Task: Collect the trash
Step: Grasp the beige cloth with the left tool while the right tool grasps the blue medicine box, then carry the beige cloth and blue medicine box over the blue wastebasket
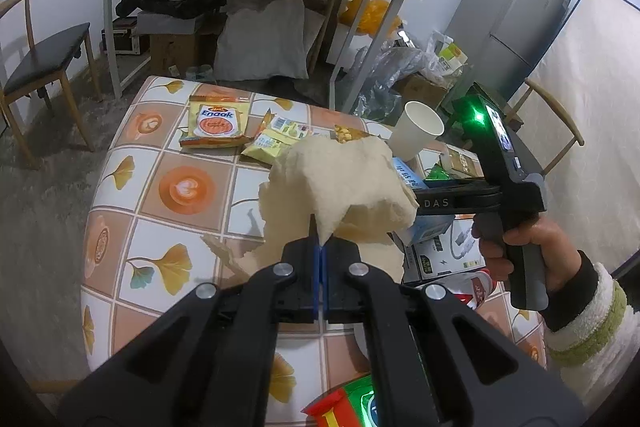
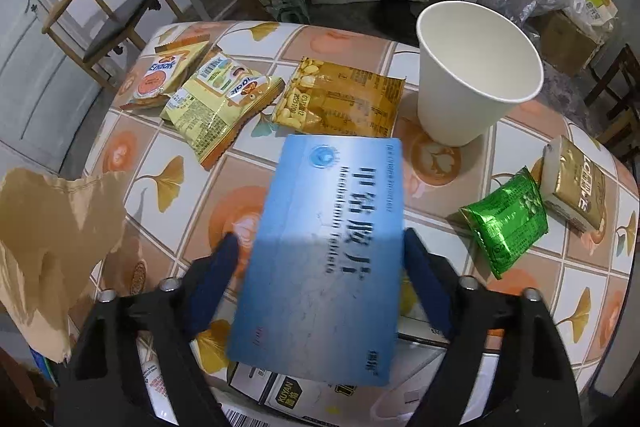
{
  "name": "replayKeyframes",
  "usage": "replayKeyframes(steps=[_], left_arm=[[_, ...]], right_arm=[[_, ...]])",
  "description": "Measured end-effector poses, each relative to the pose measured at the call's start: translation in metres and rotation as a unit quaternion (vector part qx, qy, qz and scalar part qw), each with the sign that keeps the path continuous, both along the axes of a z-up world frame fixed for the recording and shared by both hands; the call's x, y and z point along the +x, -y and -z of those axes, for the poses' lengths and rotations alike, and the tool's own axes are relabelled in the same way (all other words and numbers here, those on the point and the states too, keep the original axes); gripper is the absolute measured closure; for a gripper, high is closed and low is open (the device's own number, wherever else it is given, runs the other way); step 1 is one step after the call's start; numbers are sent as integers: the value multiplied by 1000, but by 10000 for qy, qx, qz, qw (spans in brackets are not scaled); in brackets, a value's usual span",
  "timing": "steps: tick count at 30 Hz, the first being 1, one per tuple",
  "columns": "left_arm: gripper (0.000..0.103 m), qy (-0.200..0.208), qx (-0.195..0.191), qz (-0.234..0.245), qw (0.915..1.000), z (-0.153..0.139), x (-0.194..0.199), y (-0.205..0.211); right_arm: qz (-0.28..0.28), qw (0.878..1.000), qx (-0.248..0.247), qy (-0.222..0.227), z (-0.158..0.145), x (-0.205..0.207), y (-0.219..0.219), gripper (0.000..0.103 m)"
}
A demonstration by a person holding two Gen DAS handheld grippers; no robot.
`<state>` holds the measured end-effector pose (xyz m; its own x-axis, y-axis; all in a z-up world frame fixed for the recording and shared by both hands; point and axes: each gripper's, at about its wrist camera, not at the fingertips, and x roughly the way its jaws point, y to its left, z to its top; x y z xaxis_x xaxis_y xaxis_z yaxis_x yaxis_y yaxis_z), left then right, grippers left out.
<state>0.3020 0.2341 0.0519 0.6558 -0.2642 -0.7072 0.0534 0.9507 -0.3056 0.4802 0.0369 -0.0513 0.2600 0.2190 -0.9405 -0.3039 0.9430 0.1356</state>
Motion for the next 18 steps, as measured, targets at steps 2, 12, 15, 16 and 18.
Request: replayKeyframes(steps=[2, 12, 15, 16, 18], left_arm=[[103, 6, 3, -3, 10000, 0, 0, 0], [103, 102, -53, -10, 9999, -7, -10, -1], [103, 176, -81, -3, 9998, -14, -16, -1], [103, 197, -88, 2, 9998, -16, -18, -1], [103, 247, -99, 25, 9996, -20, -22, 1]], right_arm=[[29, 9999, 108, -54, -1, 0, 3, 30], [98, 9985, 547, -37, -25, -18, 19, 31], [72, 9975, 701, 23, -39, -28, 24, 31], [74, 9970, 764, 25, -42, -31, 26, 31], [87, 9956, 932, 38, -52, -41, 31, 31]])
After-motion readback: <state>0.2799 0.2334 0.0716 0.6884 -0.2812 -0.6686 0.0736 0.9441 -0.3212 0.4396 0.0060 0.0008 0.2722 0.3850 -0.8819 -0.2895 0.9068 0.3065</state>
